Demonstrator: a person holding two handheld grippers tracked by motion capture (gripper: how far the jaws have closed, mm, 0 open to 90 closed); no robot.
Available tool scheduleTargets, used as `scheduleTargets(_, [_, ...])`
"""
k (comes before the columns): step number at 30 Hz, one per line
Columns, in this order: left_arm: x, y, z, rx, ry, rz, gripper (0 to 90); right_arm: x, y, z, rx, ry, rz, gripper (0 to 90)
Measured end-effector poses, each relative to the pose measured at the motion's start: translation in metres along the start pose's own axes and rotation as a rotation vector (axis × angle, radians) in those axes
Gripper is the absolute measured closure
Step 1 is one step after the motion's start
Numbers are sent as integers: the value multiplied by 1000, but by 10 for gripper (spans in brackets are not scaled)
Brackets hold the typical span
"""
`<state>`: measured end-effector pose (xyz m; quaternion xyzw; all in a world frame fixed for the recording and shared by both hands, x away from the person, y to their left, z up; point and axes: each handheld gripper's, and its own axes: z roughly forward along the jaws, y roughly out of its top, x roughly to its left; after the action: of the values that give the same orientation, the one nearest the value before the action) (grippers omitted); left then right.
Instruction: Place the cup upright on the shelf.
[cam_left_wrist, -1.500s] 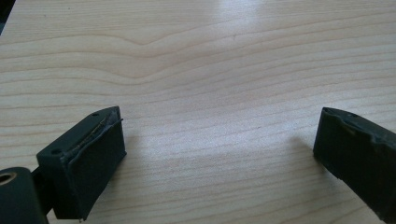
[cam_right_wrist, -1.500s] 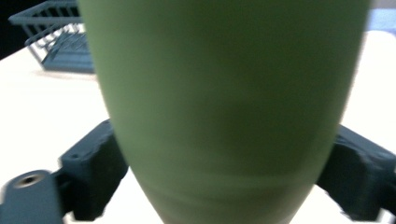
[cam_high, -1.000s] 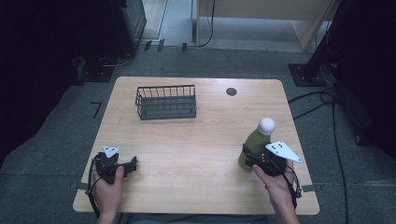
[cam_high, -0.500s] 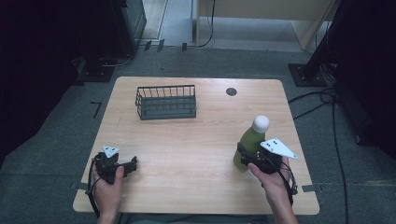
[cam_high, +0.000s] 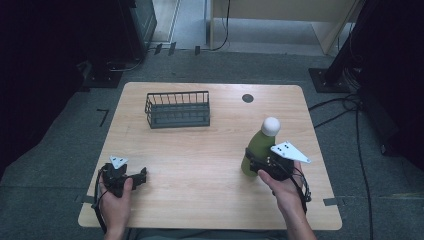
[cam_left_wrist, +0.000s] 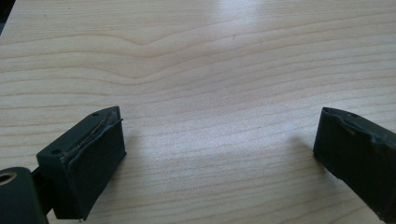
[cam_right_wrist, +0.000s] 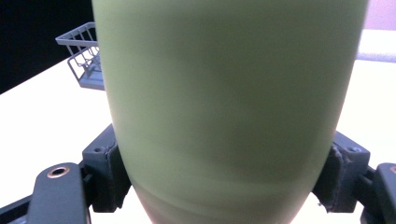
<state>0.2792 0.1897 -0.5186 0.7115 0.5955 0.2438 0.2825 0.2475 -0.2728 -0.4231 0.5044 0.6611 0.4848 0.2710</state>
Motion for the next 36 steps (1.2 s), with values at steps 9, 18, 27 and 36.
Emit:
scheduleTargets(9, [0, 0, 0, -1, 0, 0, 25, 12, 10, 10, 0, 20, -25, 204])
scheduleTargets(18, [0, 0, 0, 0, 0, 0, 25, 26, 23, 22, -5, 49, -38, 205])
scheduleTargets(27, [0, 0, 0, 1, 0, 0, 25, 41, 35, 34, -10, 70, -64, 205])
scheduleTargets(36, [0, 0, 0, 2, 0, 1, 25, 55, 49, 46, -17, 95, -77, 205])
